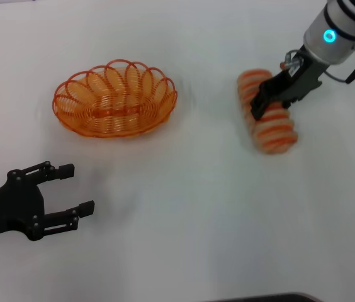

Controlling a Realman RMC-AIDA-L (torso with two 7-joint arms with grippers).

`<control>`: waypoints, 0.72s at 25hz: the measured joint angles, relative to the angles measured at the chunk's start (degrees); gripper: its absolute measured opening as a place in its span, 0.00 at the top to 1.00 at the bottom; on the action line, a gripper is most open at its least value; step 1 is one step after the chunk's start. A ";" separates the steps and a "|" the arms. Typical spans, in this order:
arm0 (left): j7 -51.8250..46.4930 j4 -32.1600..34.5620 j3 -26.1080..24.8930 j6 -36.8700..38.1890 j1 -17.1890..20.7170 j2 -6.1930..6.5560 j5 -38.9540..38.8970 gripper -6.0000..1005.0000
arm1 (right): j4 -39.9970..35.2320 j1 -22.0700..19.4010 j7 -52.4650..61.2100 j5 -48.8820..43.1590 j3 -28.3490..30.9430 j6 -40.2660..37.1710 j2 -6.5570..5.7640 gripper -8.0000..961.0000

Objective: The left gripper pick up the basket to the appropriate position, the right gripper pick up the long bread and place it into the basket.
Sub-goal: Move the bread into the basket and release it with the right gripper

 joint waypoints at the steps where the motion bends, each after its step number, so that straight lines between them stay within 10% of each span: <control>1: 0.00 0.00 -0.04 0.00 0.01 0.00 0.00 0.19 | -1.22 -0.28 -0.14 0.11 0.00 -0.03 -0.01 0.35; 18: 0.06 0.47 -0.46 0.83 -0.21 0.13 -0.03 0.19 | -11.36 7.15 -26.93 9.13 0.08 -0.12 -0.25 0.49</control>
